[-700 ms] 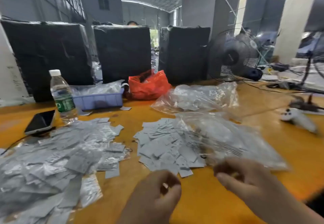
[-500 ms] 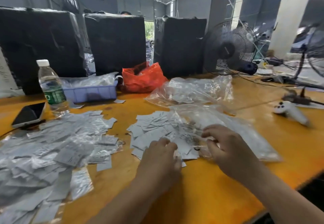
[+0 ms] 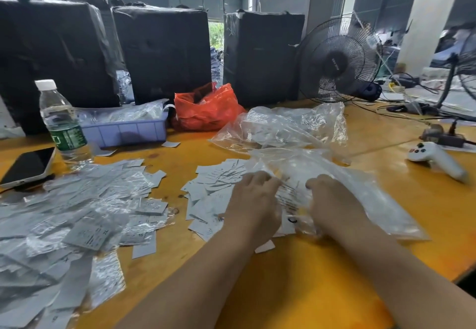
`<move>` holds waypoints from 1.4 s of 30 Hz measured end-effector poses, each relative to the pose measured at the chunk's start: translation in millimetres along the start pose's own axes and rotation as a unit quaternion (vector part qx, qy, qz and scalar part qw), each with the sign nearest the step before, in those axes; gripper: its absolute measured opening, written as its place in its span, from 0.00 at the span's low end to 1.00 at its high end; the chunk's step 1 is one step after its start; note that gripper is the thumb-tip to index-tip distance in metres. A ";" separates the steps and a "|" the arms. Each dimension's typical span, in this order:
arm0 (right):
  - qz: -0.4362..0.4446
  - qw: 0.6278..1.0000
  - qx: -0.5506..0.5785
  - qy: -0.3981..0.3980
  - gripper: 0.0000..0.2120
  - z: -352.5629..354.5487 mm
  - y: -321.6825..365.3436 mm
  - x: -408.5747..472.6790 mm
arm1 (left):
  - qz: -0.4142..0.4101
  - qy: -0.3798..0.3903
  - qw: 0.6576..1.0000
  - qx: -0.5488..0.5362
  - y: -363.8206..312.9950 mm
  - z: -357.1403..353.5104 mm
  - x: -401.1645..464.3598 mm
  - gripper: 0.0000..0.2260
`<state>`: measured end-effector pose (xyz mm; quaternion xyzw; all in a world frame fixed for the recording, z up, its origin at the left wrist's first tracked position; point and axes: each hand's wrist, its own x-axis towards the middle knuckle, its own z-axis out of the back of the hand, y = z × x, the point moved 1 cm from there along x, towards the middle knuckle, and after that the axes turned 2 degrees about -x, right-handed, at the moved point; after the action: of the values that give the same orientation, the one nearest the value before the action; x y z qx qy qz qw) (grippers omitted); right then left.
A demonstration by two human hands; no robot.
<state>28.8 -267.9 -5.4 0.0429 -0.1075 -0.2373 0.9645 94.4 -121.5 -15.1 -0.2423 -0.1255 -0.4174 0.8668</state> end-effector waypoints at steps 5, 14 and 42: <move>-0.071 0.987 -0.104 0.104 0.23 -5.1 4.5 -4.2 | -0.066 0.090 0.989 0.093 -14.6 -11.6 21.6 0.25; 0.018 1.000 0.013 0.008 0.12 -3.3 -2.1 -7.7 | -0.044 0.132 0.977 0.160 -14.0 -3.1 13.0 0.10; 0.068 0.989 -0.131 0.031 0.09 -4.5 -2.5 -8.2 | 0.149 0.119 0.981 -0.022 8.1 9.1 -9.8 0.29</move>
<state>21.6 -266.1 -11.6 -0.0837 -0.0479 -0.1820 0.9786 94.5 -106.0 -14.0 -0.2257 0.0254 -0.3125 0.9224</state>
